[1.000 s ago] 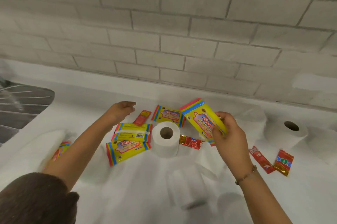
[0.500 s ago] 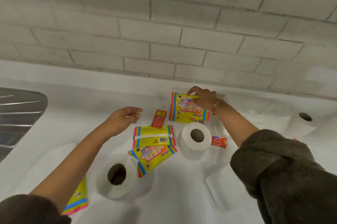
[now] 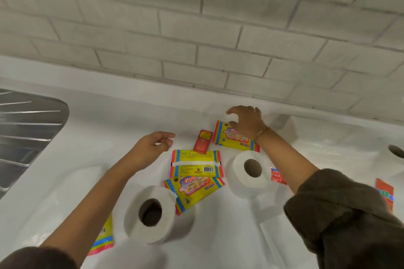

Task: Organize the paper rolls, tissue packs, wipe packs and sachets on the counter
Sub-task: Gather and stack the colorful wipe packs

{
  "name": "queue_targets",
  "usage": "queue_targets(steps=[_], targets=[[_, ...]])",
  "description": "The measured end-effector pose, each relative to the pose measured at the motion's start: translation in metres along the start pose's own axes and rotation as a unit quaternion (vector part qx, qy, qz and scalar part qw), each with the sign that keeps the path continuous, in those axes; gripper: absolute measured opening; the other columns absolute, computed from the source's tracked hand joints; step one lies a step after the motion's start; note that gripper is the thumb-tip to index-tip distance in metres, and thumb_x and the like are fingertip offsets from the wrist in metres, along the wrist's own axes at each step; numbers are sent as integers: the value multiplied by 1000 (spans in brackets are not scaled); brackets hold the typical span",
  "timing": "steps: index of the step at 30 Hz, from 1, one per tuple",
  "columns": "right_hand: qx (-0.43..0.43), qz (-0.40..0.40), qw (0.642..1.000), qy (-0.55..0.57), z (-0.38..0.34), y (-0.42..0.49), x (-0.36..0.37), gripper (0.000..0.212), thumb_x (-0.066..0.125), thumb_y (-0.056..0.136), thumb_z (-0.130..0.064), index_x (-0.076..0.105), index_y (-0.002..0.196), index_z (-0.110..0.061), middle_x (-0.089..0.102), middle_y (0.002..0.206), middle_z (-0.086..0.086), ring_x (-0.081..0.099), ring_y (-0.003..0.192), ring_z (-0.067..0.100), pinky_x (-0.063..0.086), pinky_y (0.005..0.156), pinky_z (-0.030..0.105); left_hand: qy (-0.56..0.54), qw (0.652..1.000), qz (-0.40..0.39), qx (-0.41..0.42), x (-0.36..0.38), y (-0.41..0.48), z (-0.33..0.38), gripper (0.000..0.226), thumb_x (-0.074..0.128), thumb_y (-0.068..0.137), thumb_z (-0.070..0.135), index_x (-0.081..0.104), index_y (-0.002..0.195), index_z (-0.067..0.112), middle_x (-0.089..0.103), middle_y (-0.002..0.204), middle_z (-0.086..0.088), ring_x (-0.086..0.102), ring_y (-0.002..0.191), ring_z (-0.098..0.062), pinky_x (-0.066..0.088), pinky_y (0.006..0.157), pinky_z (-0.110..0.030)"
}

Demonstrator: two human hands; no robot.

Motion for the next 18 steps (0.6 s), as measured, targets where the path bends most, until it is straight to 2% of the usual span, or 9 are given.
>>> queue_targets(steps=[2,5,7,9,11,14,16,18], targets=[[-46,26,999,11,-29,-22,-8,36,57,86,-24,55,122,-25,54,131,0,39,127,26,12,115,47,-2,1000,0,-11,2,-4,-4,27,51,92,19,58,118,25,62,107,3,60,94,-11,41,83,-24],[-149,65,987,-8,-75,-69,-6,33,65,77,-24,64,109,-19,63,114,5,52,112,30,29,102,40,-20,999,-5,-25,8,-12,-8,25,52,92,17,59,113,28,63,107,3,59,99,-14,40,86,-27],[-207,19,978,-11,-97,-98,20,37,69,72,-26,64,107,-16,60,116,7,51,110,29,34,94,37,-26,999,-5,-28,11,-18,-8,26,51,92,14,59,113,27,63,106,3,59,102,-16,40,86,-28],[-206,-64,976,-3,-105,-120,56,50,73,71,-26,57,118,-17,47,134,9,41,124,28,35,100,36,-25,999,-2,-23,13,-25,-5,25,50,92,15,59,113,27,63,105,3,61,98,-15,42,82,-26],[-183,-114,976,-5,-103,-131,86,66,76,71,-27,47,130,-20,26,151,11,28,137,29,33,109,39,-33,999,6,-13,12,-32,-1,24,50,93,17,60,111,28,64,102,4,62,92,-11,44,76,-22],[-138,-151,979,12,-95,-135,111,85,76,72,-32,30,143,-24,6,158,11,17,143,31,27,113,43,-41,999,16,5,9,-42,7,24,50,92,16,59,109,30,64,99,7,62,87,-7,43,75,-21],[-121,-165,979,-9,-93,-134,122,84,72,77,-33,25,146,-24,6,158,13,13,144,34,23,115,46,-49,999,20,14,8,-48,12,24,50,92,15,59,108,30,64,100,5,63,90,-11,43,76,-23],[-130,-160,977,-56,-99,-135,128,71,65,83,-31,29,144,-26,9,157,19,14,143,37,25,114,49,-54,998,21,25,6,-56,16,23,50,92,15,59,108,30,64,103,3,63,93,-14,44,75,-22]])
Point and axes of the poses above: each hand's wrist, its own y-axis towards the middle knuckle, its own x-axis out of the palm, z = x × y, the point moved 7 cm from there along y, towards the middle knuckle
